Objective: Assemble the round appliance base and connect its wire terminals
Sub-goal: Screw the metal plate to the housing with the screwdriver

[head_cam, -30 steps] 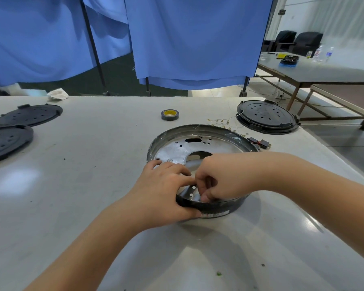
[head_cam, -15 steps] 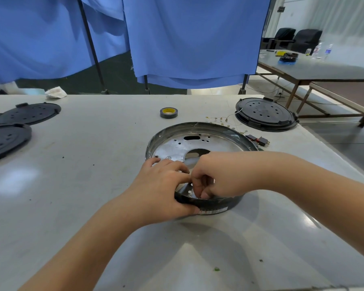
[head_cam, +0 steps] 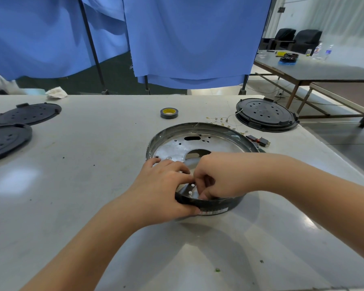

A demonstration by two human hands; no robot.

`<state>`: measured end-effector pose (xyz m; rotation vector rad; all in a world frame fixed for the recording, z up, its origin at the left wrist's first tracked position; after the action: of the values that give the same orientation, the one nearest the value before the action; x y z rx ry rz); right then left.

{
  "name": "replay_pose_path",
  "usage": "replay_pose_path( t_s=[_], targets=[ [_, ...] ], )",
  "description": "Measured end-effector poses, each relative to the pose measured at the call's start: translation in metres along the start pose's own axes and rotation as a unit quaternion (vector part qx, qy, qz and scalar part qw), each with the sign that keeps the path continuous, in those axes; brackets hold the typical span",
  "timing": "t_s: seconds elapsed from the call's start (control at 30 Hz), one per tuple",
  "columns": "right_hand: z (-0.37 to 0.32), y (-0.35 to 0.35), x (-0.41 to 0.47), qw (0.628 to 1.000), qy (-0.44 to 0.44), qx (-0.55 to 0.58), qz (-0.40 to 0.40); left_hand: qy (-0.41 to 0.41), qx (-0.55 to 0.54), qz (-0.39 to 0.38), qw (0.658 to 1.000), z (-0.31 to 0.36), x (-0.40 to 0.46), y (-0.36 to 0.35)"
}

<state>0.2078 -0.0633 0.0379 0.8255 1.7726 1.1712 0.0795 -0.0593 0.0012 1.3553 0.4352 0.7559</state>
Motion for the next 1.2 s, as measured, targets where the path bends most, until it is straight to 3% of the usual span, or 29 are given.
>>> replay_pose_path(
  t_s=[0.27, 0.6, 0.93, 1.2],
  targets=[
    [0.006, -0.001, 0.000, 0.999, 0.003, 0.046, -0.015, -0.003, 0.004, 0.000, 1.000, -0.001, 0.000, -0.001],
    [0.001, -0.001, 0.004, 1.000, -0.011, -0.003, -0.014, -0.004, 0.010, 0.001, 1.000, -0.001, 0.001, -0.002],
    [0.012, 0.002, 0.012, 0.973, -0.064, 0.154, -0.160, 0.000, -0.002, -0.001, 1.000, 0.000, 0.000, 0.000],
    [0.012, 0.002, 0.017, 0.968, -0.083, 0.133, -0.195, 0.001, 0.000, 0.003, 1.000, -0.001, 0.001, 0.000]
  ],
)
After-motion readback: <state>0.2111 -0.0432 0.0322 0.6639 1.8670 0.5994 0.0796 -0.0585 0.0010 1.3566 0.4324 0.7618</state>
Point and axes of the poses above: each hand's wrist, its own x-axis towards the middle knuckle, its own y-axis out of the back of the hand, z = x × y, the point moved 4 cm from there along x, towards the middle knuckle, and after that the axes turned 5 degrees about -y, right-handed, at the moved point
